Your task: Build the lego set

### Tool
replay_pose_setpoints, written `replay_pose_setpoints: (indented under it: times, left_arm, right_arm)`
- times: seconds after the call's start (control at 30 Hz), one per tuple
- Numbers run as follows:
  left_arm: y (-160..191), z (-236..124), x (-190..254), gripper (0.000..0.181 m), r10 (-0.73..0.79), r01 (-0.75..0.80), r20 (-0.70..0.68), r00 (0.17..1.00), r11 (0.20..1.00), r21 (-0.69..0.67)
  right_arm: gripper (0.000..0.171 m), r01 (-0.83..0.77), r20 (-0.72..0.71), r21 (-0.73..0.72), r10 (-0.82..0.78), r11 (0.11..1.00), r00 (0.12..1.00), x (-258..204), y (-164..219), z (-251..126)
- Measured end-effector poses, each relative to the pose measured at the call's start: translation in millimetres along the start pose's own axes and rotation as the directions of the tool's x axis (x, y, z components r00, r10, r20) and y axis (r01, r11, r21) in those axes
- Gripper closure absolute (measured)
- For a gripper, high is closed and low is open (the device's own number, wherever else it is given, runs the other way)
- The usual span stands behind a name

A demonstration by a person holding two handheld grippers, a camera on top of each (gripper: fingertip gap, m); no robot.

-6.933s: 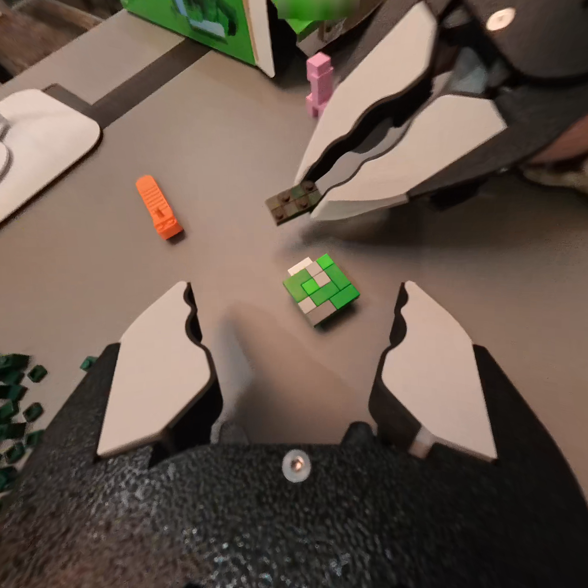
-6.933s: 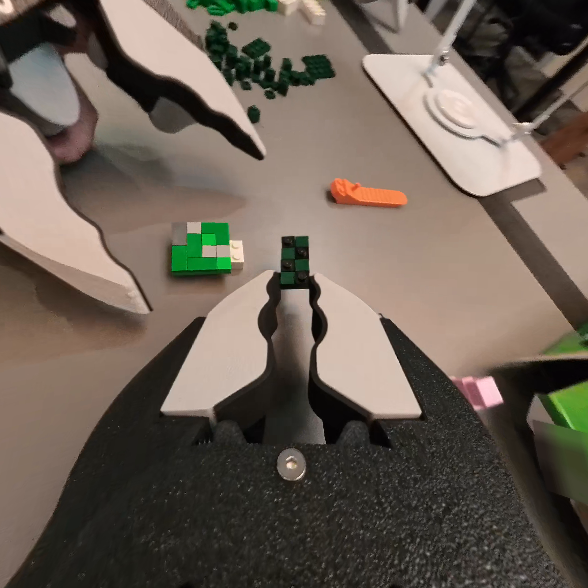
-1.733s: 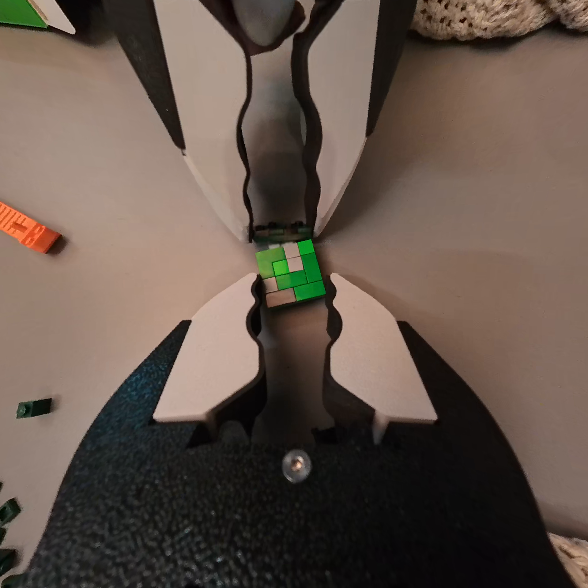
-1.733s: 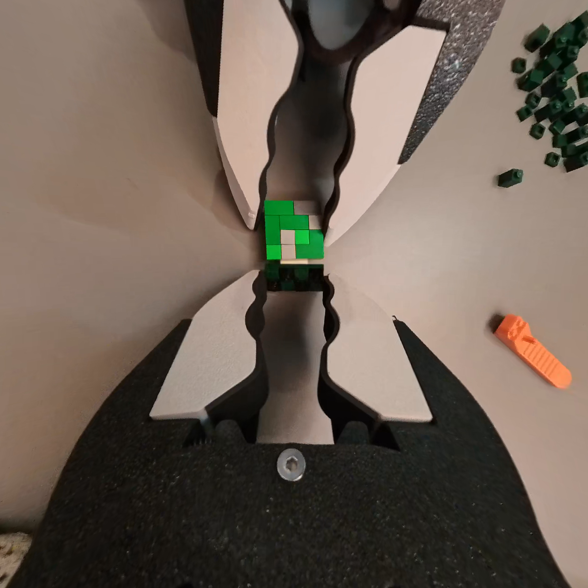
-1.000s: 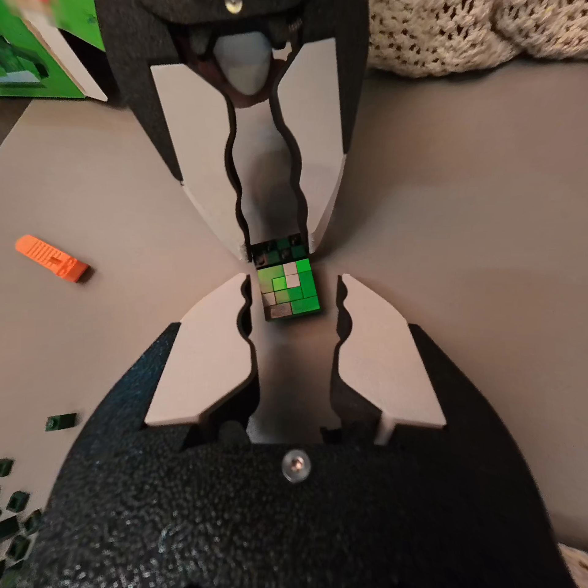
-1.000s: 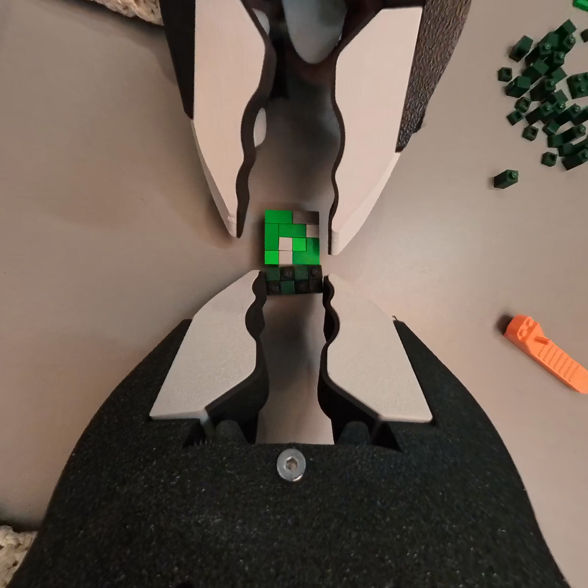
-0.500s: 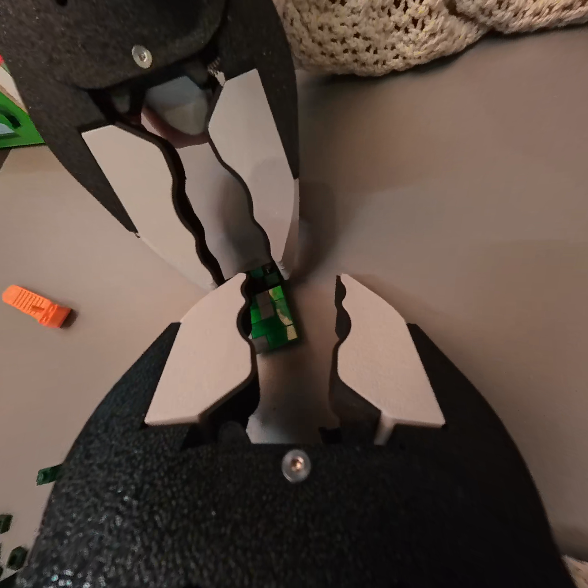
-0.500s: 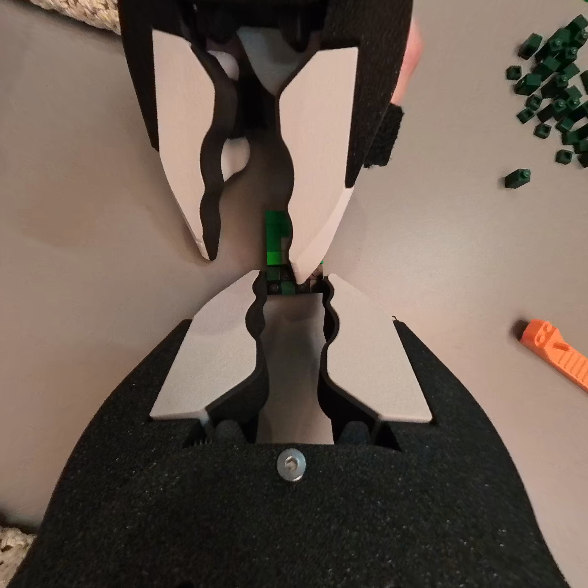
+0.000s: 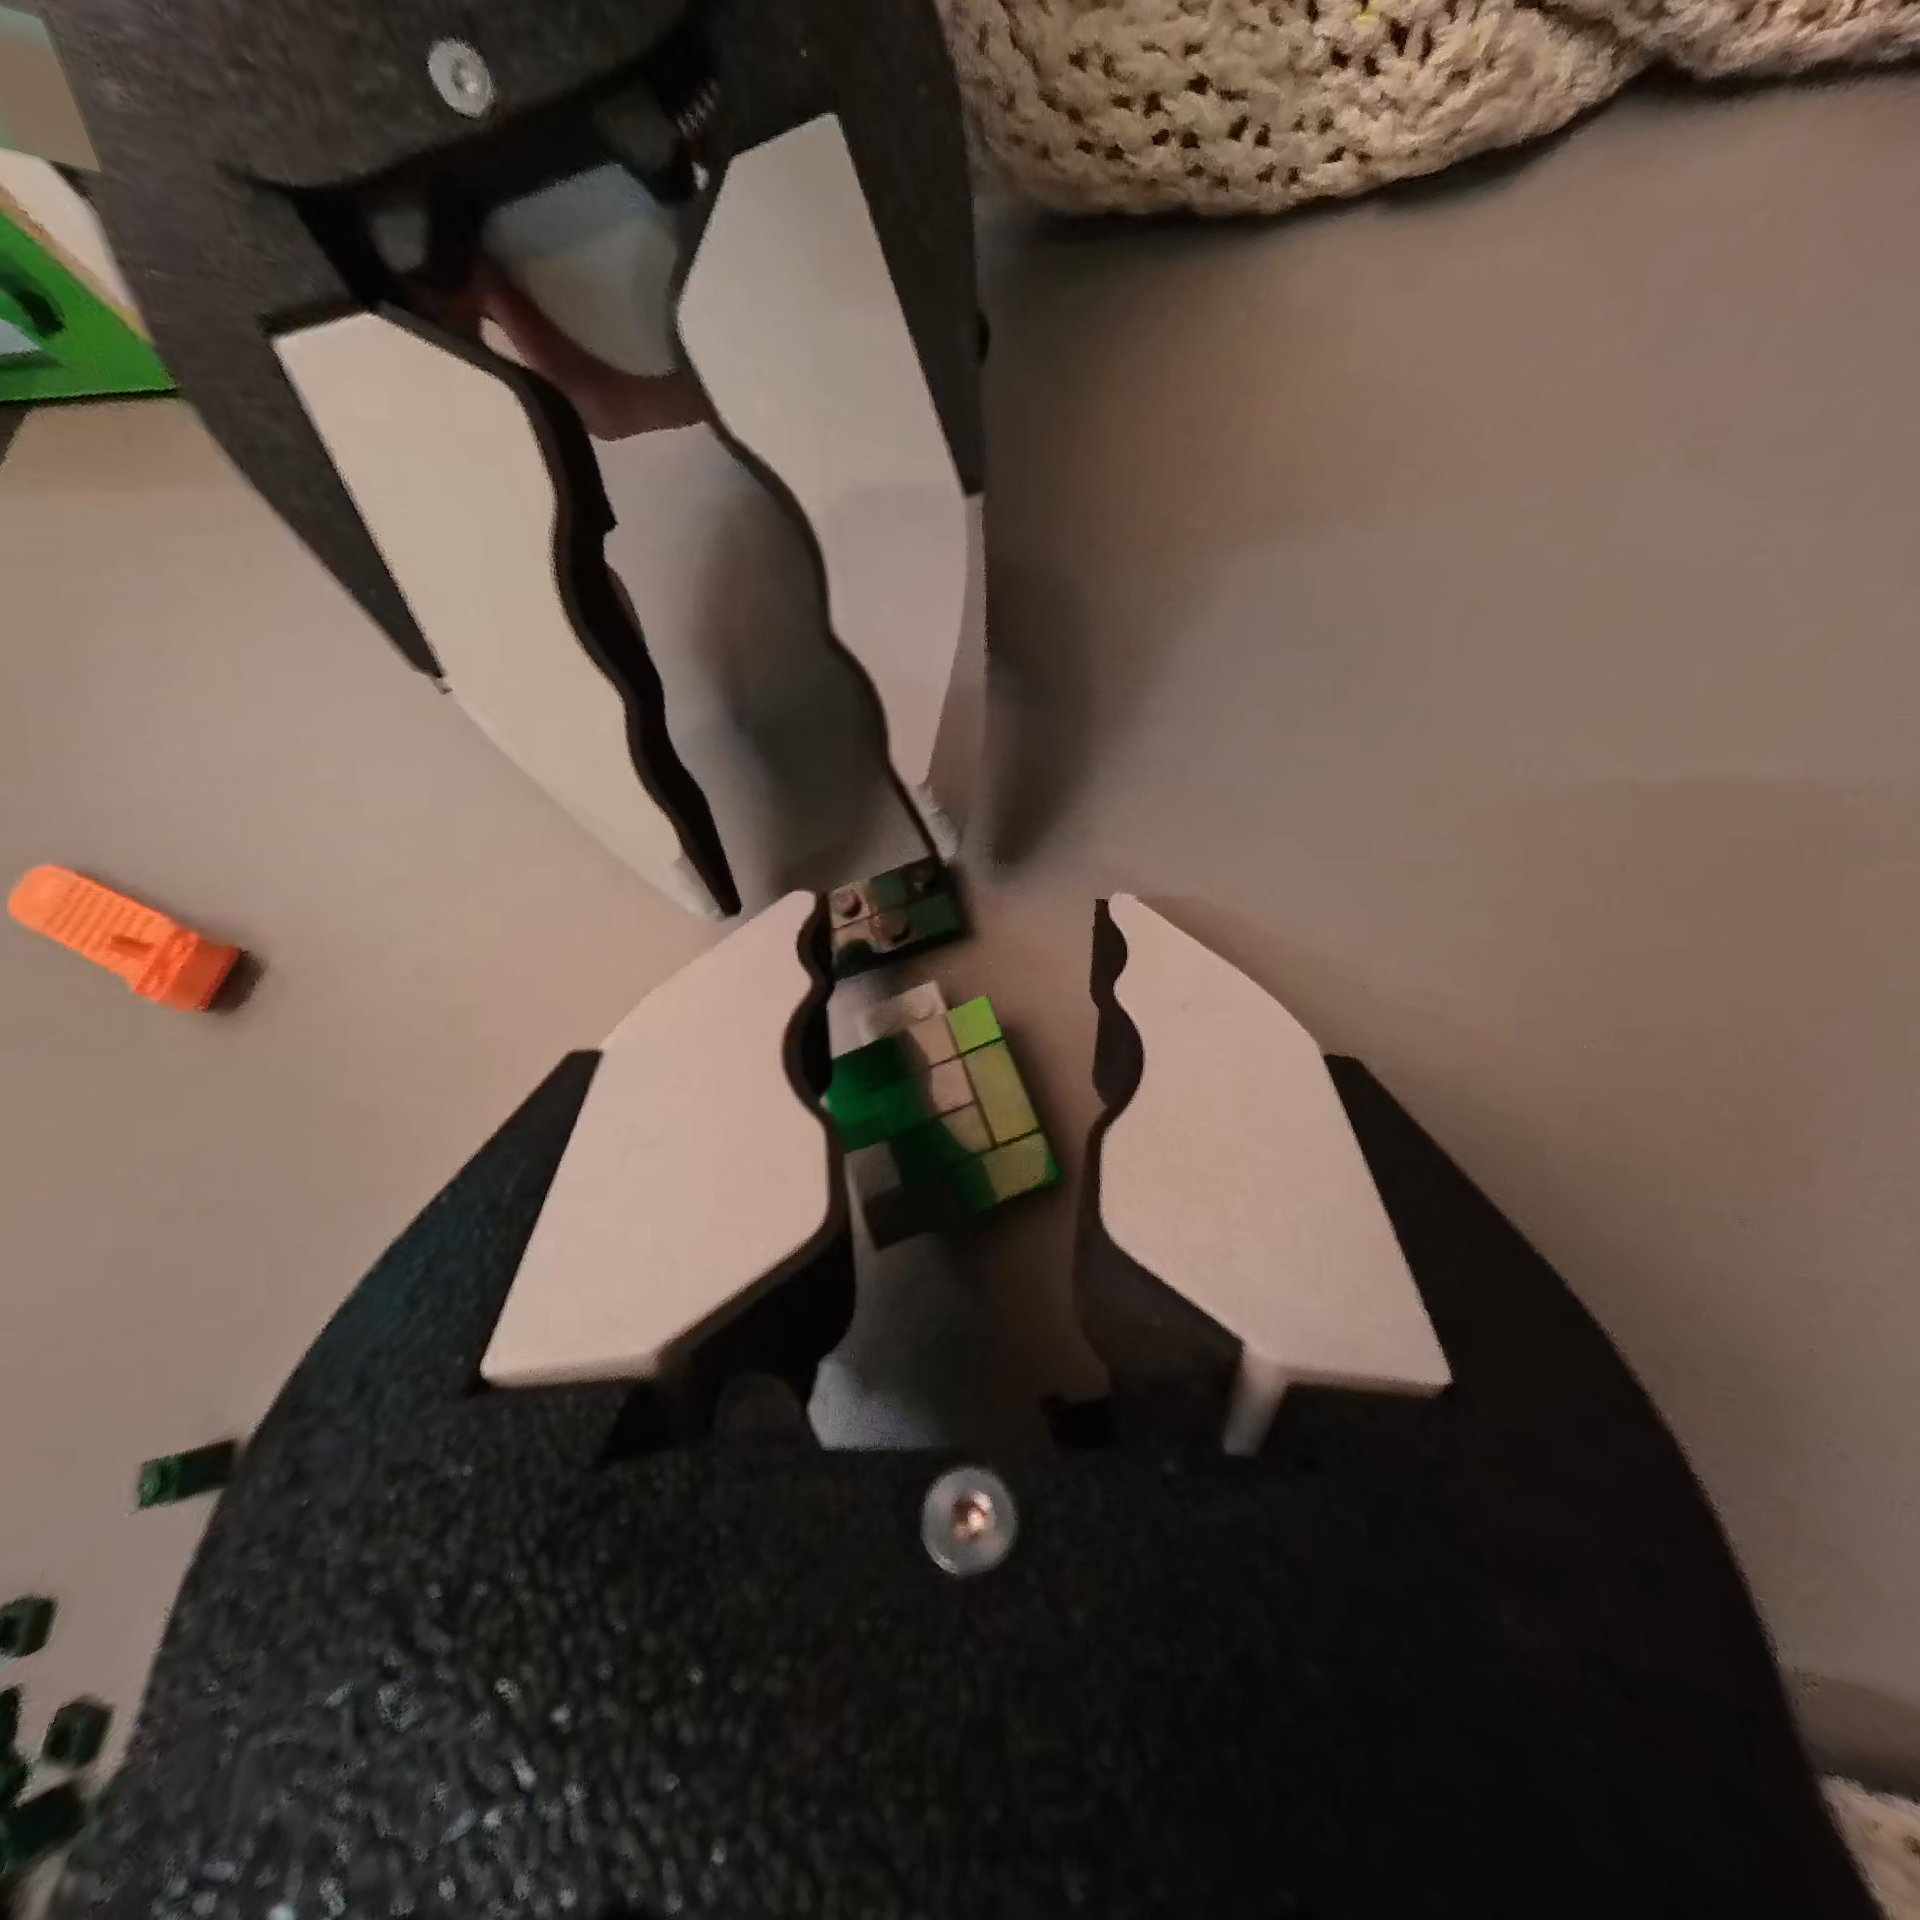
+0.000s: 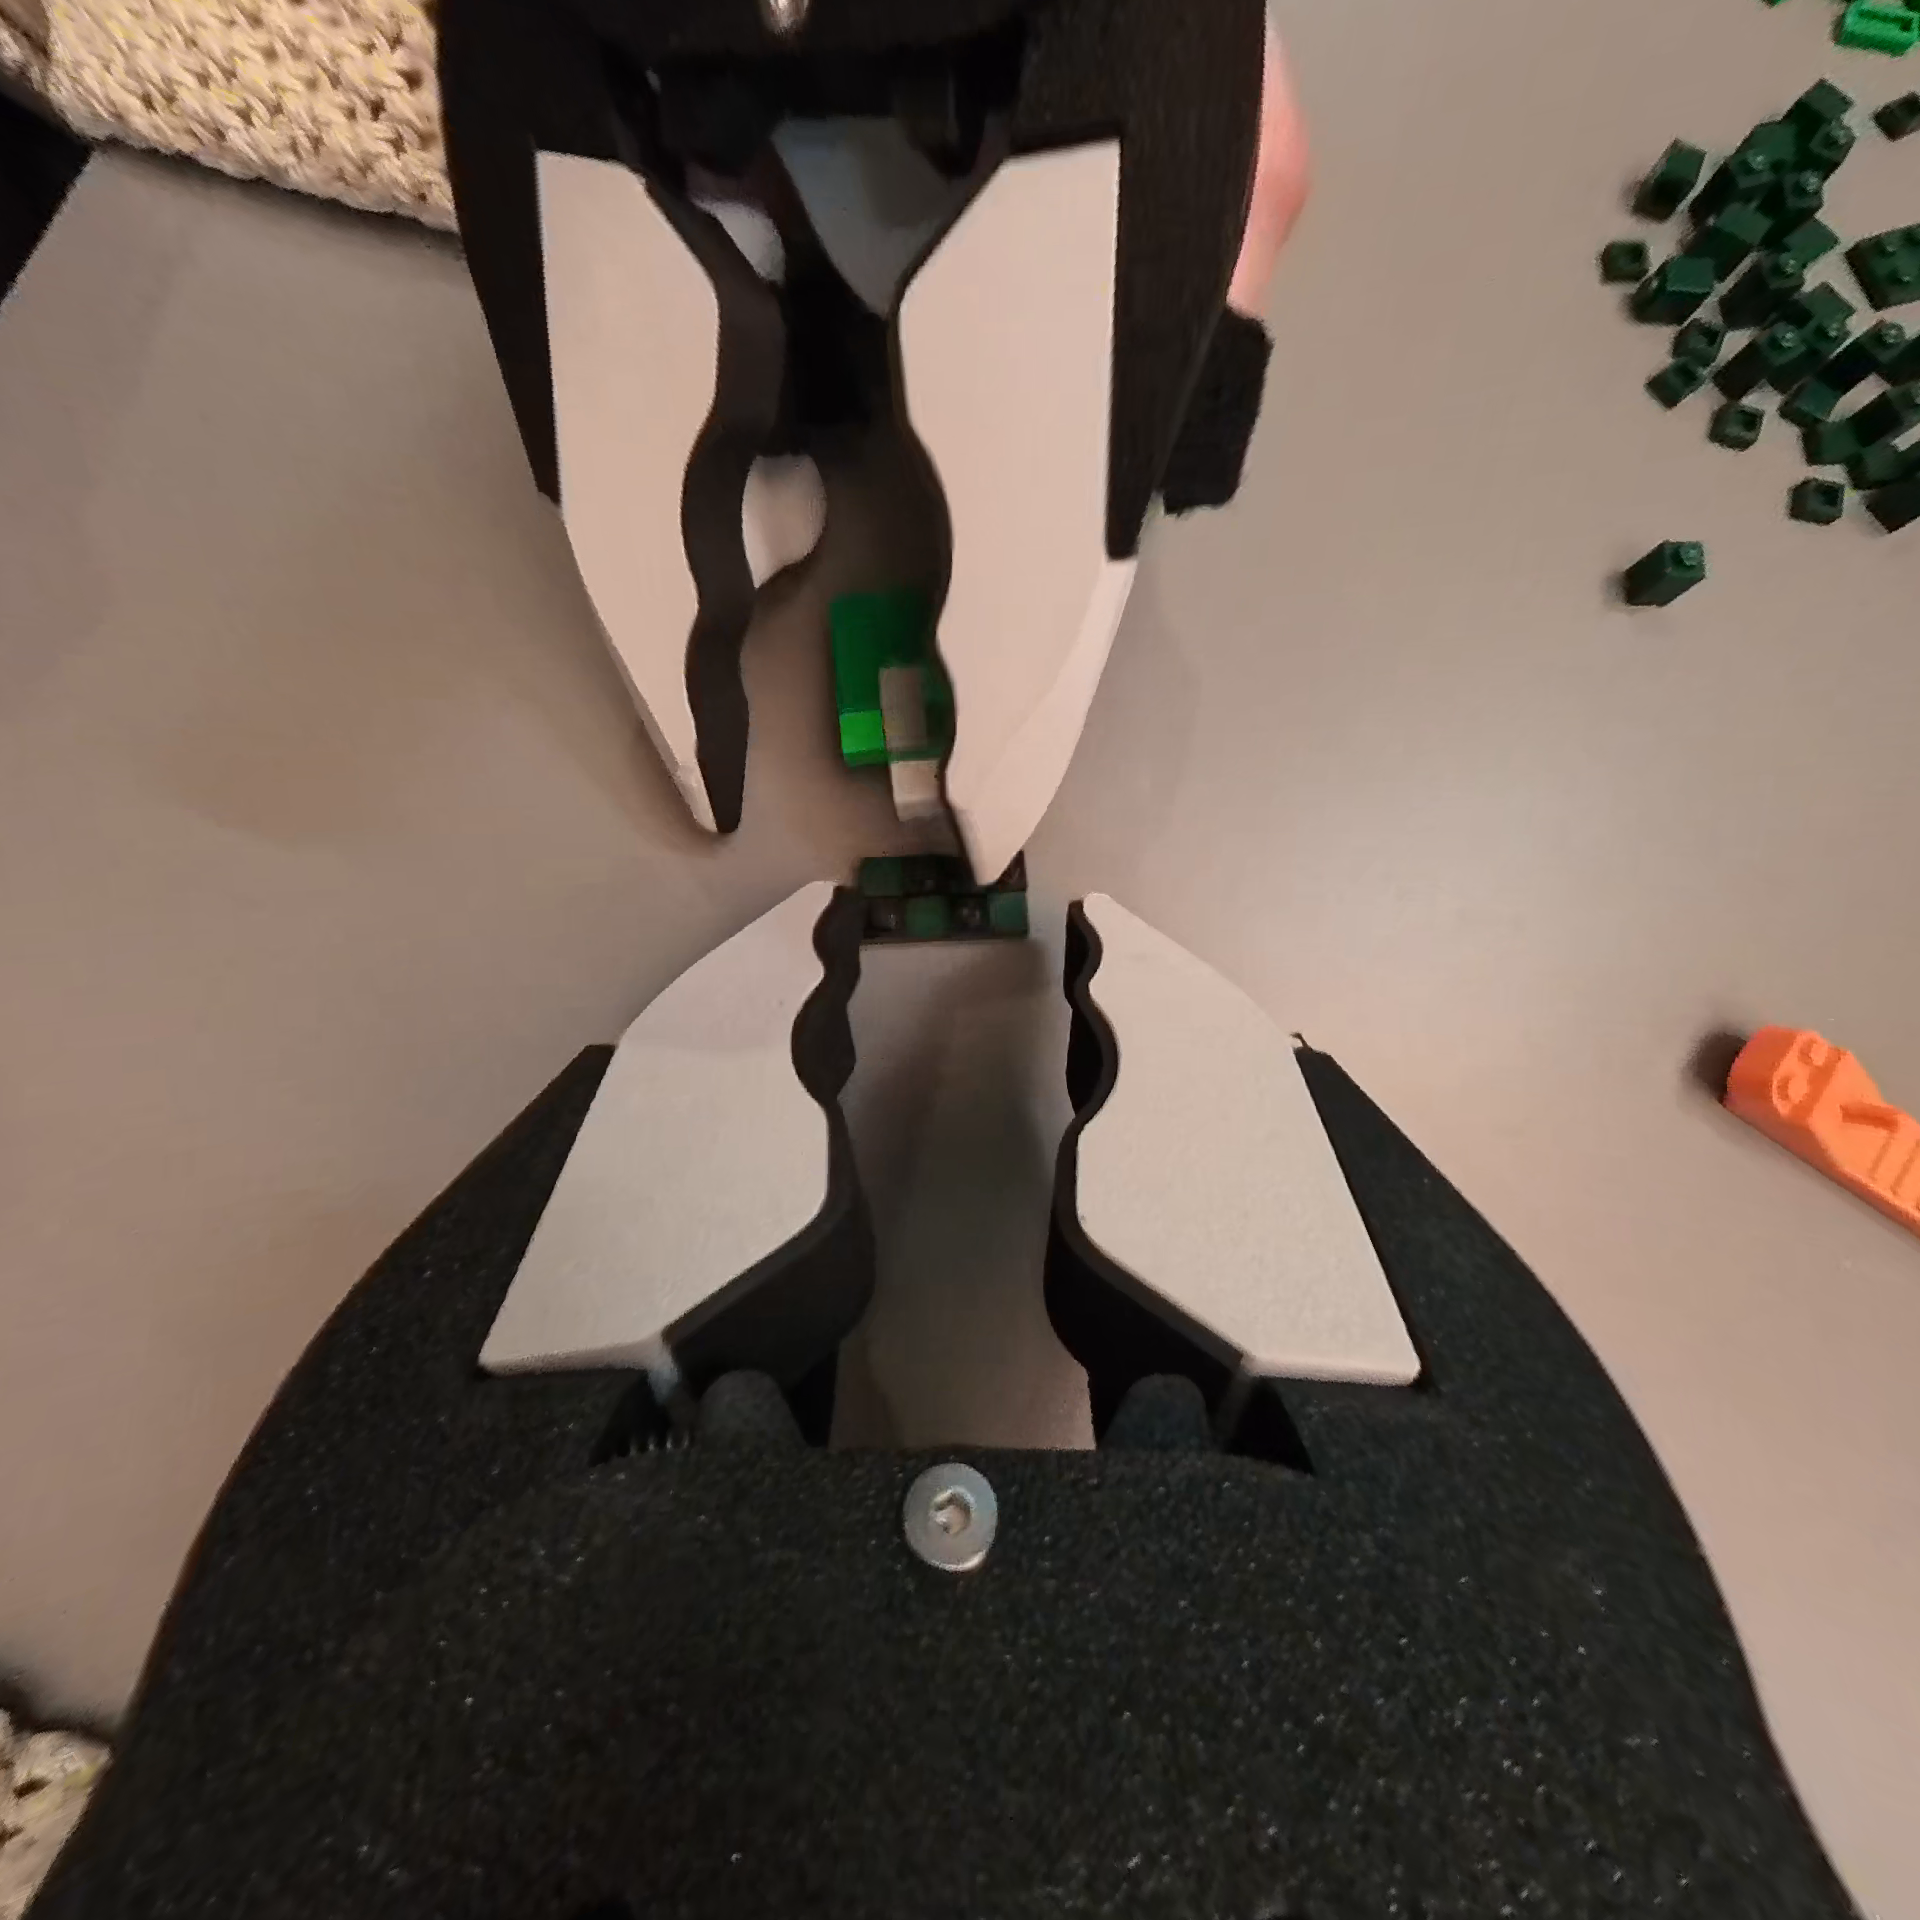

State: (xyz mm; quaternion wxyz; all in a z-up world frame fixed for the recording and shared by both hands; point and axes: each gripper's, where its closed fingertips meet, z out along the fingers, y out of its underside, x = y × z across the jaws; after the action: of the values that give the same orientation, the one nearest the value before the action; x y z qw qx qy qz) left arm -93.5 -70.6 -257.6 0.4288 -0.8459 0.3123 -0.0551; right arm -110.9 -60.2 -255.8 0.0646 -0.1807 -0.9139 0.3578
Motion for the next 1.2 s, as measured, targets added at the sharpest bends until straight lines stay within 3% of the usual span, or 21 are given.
replay_pose_setpoints:
  times: [0.17,0.3,0.5,0.6,0.8,0.97,1.0,1.1,1.2]
  left_arm:
    - [4,-20,-15,0.117,-0.111,0.111,0.076,0.991,0.994,-0.005]
    - [23,-22,-7,0.111,-0.21,0.213,0.054,0.976,0.975,-0.062]
    - [30,-20,-2,0.14,-0.222,0.222,0.013,0.975,0.97,-0.102]
    - [30,-20,-1,0.144,-0.249,0.248,-0.011,0.968,0.965,-0.083]
    - [9,-27,3,0.144,-0.43,0.451,-0.203,0.88,0.889,0.073]
    - [-13,-41,4,0.144,-0.499,0.596,-0.39,0.774,0.782,0.182]
    - [-13,-42,3,0.143,-0.495,0.592,-0.384,0.78,0.781,0.196]
    - [-17,-43,-9,0.109,-0.466,0.535,-0.281,0.839,0.8,0.272]
    - [-14,-47,-22,0.114,-0.304,0.299,-0.023,0.952,0.913,0.278]
  right_arm:
    - [0.124,0.006,-0.033,0.06,-0.004,0.998,0.999,3,-3,-1]
    - [0.123,0.036,-0.084,0.129,-0.025,0.991,0.996,0,-6,-5]
    - [0.123,0.129,-0.187,0.192,-0.093,0.973,0.978,-10,-20,-2]
    - [0.124,0.227,-0.275,0.16,-0.178,0.961,0.945,-13,-24,3]
    - [0.125,0.446,-0.453,0.052,-0.377,0.893,0.808,-10,-35,8]
    - [0.15,0.541,-0.513,0.068,-0.436,0.838,0.74,-16,-50,1]
    - [0.15,0.543,-0.519,0.063,-0.437,0.838,0.734,-15,-50,1]
    - [0.15,0.483,-0.523,0.068,-0.381,0.873,0.762,-7,-47,0]
    - [0.151,0.374,-0.512,0.091,-0.279,0.923,0.812,2,-44,-3]
